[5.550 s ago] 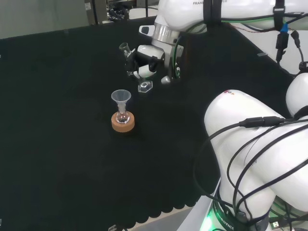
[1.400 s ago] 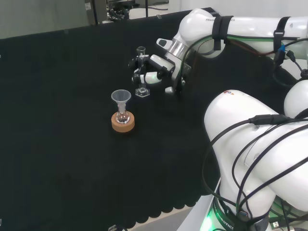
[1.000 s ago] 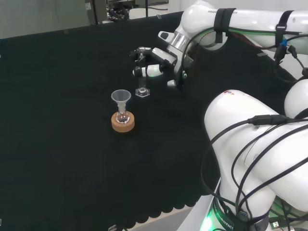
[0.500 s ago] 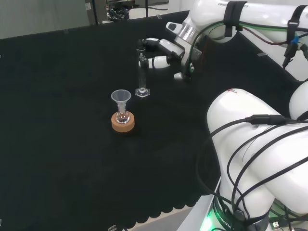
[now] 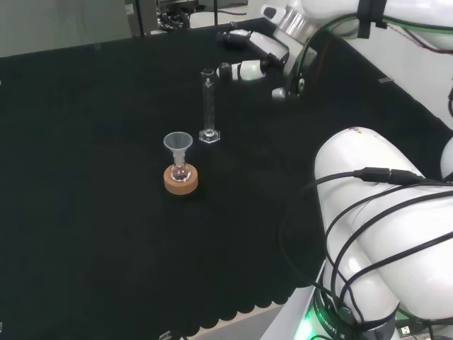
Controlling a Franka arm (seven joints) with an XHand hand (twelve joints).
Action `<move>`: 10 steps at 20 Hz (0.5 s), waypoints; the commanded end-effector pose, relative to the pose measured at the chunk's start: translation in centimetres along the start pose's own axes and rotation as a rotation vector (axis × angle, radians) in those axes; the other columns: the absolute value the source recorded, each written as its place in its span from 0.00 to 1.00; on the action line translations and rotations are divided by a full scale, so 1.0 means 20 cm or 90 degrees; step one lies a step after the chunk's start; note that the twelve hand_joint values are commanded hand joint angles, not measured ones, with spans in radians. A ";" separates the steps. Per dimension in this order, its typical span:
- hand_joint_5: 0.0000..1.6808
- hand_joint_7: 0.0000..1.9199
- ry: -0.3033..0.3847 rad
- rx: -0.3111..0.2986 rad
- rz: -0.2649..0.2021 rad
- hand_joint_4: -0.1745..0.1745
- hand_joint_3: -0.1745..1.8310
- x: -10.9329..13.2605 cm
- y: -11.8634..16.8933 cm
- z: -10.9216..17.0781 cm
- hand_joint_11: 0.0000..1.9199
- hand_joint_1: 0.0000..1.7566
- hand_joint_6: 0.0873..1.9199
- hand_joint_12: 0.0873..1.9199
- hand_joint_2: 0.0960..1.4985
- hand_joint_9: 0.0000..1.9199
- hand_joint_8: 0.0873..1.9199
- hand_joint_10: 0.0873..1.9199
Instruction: Put the graduated cylinder back on the table.
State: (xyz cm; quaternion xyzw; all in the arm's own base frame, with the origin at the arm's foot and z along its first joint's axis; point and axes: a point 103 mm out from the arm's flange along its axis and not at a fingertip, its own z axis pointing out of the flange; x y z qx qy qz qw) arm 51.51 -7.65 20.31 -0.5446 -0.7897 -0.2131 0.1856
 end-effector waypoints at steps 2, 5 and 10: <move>0.15 0.00 -0.156 0.017 0.041 0.32 0.01 0.37 -0.25 -0.33 0.00 0.32 0.00 0.75 0.54 0.24 0.32 0.00; 0.15 0.00 -0.179 0.025 0.087 0.31 0.01 0.50 -0.32 -0.40 0.00 0.31 0.00 0.75 0.55 0.23 0.30 0.00; 0.14 0.00 -0.226 0.047 0.131 0.31 0.02 0.64 -0.40 -0.47 0.00 0.30 0.00 0.74 0.55 0.23 0.25 0.00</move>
